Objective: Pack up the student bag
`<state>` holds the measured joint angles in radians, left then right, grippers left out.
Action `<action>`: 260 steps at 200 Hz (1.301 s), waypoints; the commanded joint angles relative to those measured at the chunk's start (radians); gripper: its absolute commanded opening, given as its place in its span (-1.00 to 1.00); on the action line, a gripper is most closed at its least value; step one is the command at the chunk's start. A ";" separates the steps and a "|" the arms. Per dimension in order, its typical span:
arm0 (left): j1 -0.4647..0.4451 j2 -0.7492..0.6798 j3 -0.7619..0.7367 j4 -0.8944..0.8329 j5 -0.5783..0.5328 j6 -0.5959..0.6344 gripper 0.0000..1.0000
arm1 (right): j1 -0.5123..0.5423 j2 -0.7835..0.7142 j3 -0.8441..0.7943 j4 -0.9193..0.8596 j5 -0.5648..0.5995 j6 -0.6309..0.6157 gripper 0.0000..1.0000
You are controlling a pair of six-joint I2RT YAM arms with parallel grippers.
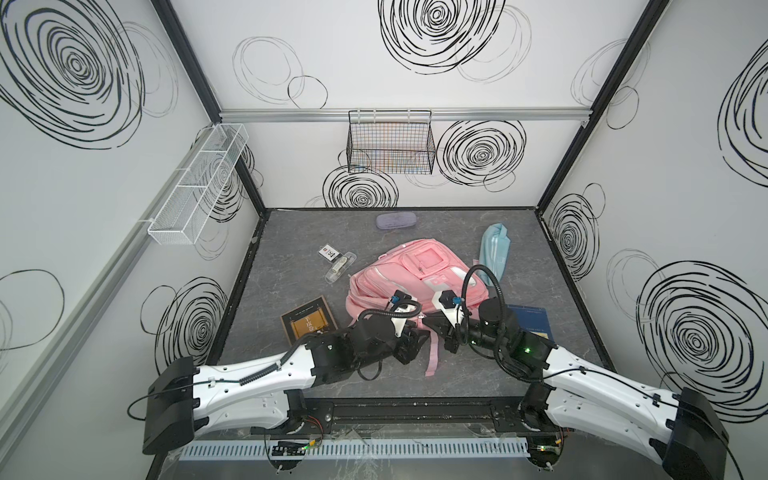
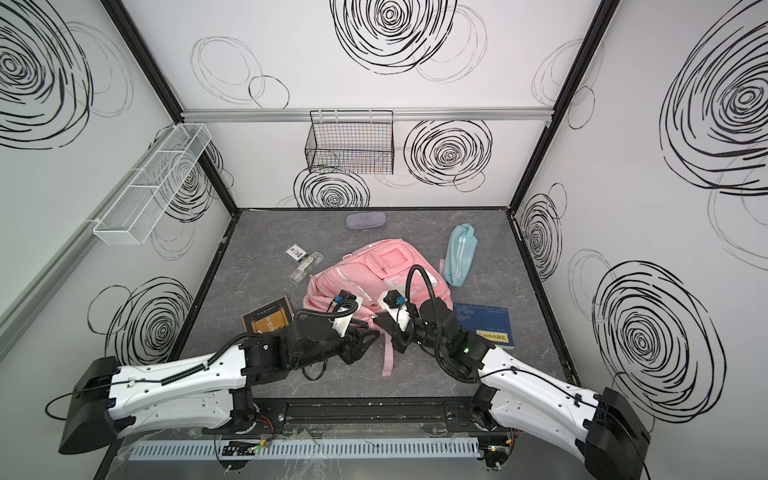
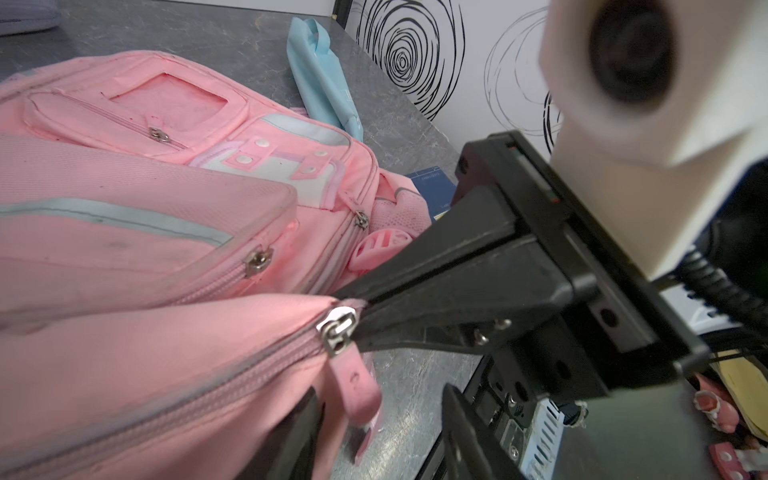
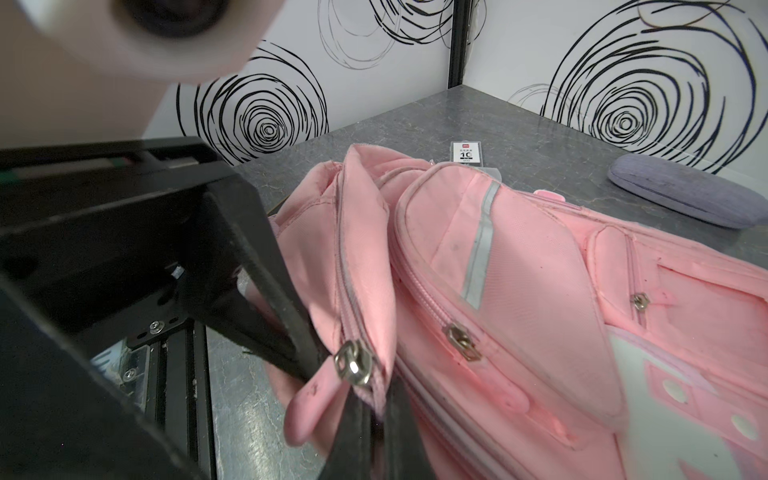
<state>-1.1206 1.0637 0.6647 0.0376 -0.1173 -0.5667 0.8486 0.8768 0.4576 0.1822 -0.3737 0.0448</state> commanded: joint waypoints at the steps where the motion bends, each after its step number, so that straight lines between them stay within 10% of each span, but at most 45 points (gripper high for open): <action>1: 0.029 0.026 -0.013 0.082 -0.006 -0.004 0.01 | 0.004 -0.054 0.011 0.136 -0.040 0.033 -1.00; 58: 0.035 0.054 -0.027 0.109 -0.034 -0.027 -0.18 | 0.010 -0.083 -0.018 0.177 -0.077 0.058 -1.00; 123: 0.063 -0.012 -0.050 0.081 -0.032 -0.026 -1.00 | 0.010 -0.120 -0.040 0.154 -0.058 0.042 -1.00; 221: 0.387 0.000 0.224 -0.486 0.607 0.189 -1.00 | 0.014 -0.125 -0.068 0.002 0.110 -0.279 -1.00; 260: 0.503 0.029 0.263 -0.669 0.675 0.285 -1.00 | 0.014 -0.182 -0.123 0.079 0.168 -0.336 -1.00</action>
<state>-0.7464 1.1088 0.8940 -0.3836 0.5949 -0.3679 0.8894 0.7597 0.3805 0.2691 -0.3420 -0.2218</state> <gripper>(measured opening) 0.078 0.055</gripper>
